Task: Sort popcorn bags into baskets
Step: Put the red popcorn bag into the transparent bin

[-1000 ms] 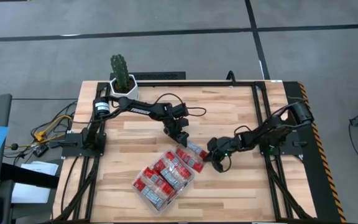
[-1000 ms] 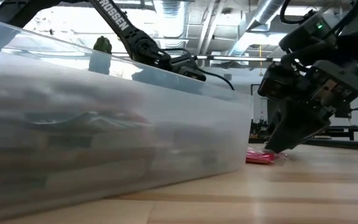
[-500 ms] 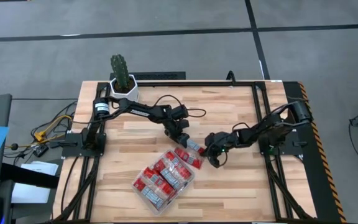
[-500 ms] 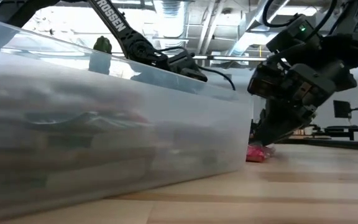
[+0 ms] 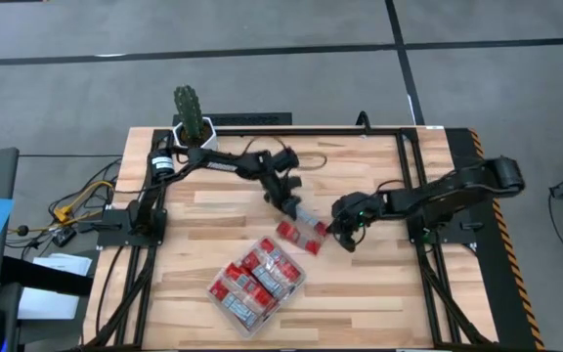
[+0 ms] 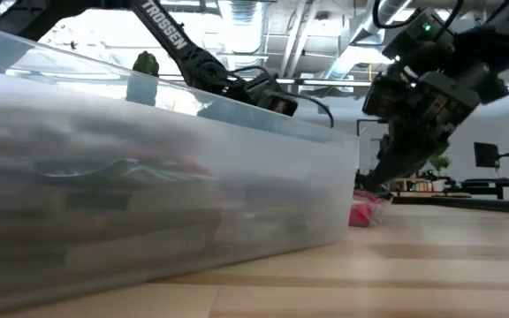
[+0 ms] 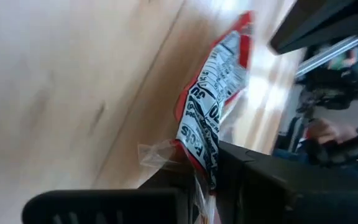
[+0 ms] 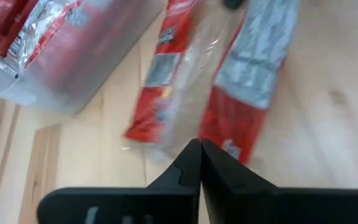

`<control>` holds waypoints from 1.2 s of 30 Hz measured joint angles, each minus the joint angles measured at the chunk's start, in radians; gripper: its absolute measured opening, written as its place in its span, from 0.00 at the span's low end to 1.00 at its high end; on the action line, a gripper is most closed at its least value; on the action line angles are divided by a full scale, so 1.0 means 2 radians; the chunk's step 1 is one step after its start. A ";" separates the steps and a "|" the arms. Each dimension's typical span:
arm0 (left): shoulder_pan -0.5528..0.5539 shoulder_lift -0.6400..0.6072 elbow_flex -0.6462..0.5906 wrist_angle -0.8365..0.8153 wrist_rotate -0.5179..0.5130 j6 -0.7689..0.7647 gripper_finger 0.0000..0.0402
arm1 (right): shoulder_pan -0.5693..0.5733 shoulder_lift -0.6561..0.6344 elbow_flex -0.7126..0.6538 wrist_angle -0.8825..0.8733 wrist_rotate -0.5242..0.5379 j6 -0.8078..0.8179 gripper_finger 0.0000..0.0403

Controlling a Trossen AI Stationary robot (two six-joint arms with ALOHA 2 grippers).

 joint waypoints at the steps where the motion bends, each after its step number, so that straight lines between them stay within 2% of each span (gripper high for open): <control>1: 0.006 -0.001 0.010 -0.007 0.006 0.003 0.04 | -0.006 -0.020 0.000 -0.022 0.000 -0.004 0.07; 7: 0.031 -0.001 0.094 -0.088 0.018 0.042 0.02 | -0.039 -0.120 0.000 -0.133 0.021 -0.029 0.04; 9: 0.035 -0.001 0.133 -0.155 0.023 0.074 0.03 | -0.046 -0.143 0.000 -0.154 0.036 -0.032 0.05; 12: 0.032 -0.002 0.199 -0.298 0.020 0.149 0.02 | -0.056 -0.167 0.000 -0.182 0.045 -0.034 0.07; 15: 0.005 -0.004 0.250 -0.428 0.009 0.214 0.01 | -0.062 -0.179 0.000 -0.196 0.051 -0.039 0.09; 17: -0.018 -0.009 0.266 -0.471 -0.004 0.227 0.02 | -0.065 -0.180 0.000 -0.197 0.051 -0.042 0.09; 21: -0.062 -0.040 0.264 -0.459 -0.020 0.203 0.04 | -0.065 -0.176 0.000 -0.198 0.052 -0.044 0.09; 27: -0.103 -0.066 0.264 -0.447 -0.088 0.141 0.01 | -0.063 -0.174 0.000 -0.209 0.052 -0.067 0.06; 30: -0.119 -0.067 0.257 -0.459 -0.094 0.127 0.02 | -0.063 -0.175 0.000 -0.210 0.052 -0.070 0.05; 36: -0.136 -0.068 0.218 -0.408 -0.097 0.071 0.03 | -0.059 -0.175 0.000 -0.220 0.052 -0.080 0.07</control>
